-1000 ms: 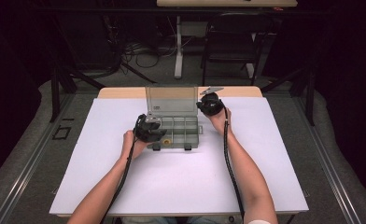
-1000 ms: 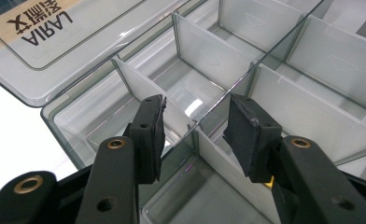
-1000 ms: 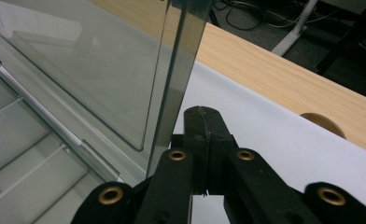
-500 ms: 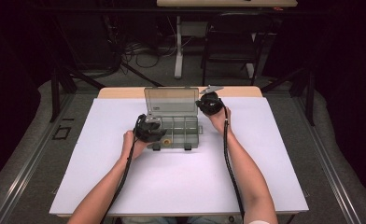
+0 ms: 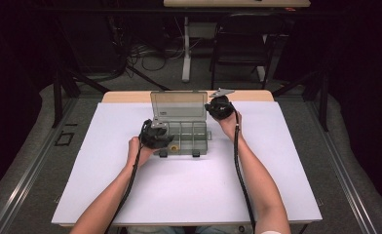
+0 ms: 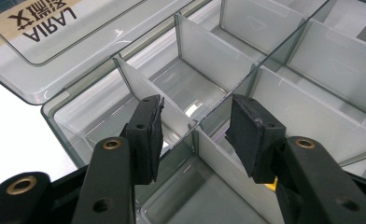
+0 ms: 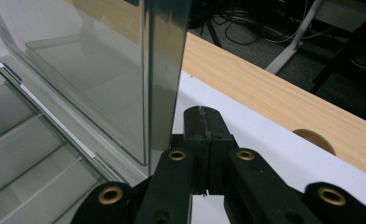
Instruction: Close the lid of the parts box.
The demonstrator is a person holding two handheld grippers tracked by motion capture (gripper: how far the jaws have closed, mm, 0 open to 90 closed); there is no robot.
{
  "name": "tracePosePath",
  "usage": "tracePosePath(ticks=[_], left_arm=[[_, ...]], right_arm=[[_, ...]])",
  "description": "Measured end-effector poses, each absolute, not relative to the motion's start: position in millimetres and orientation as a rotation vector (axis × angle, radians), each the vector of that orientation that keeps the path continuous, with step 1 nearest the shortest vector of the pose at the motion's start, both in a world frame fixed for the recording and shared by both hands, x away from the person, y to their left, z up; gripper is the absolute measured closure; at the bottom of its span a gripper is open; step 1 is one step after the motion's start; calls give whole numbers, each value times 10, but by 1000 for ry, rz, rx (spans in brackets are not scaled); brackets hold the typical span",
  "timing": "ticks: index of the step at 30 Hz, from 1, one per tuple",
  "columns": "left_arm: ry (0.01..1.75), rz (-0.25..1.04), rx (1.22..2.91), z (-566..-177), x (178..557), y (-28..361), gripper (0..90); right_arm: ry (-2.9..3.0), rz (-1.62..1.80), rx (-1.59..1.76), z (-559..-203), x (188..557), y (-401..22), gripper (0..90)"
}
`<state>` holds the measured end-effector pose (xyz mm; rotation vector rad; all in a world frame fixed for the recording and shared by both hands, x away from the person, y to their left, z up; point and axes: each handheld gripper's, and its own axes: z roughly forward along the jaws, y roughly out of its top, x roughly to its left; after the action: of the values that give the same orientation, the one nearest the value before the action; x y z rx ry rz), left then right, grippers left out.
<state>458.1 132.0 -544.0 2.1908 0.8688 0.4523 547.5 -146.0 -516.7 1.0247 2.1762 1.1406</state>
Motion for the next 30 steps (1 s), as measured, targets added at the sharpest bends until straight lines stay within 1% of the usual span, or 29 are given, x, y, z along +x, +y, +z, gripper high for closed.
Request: tracePosePath(ticks=[15,19,27,29,30], left_arm=[[831,455,2204,-5467,4582,1307,453],[811,463,2204,-5445,4581,1315,337],[807,484,2122,-5298,4559,1400,155],[807,486,2107,-5262,4551,1422,145],[808,491,2099,-5245,4546,1429,124]], right_arm=[[2164,1170,999,-5102,5436,-1466,900],[2162,1174,1000,-5095,5426,-1465,900],[2160,1180,996,-5094,5413,-1466,900],[2158,1181,993,-5096,5412,-1467,900],[2157,1183,994,-5098,5409,-1468,900]])
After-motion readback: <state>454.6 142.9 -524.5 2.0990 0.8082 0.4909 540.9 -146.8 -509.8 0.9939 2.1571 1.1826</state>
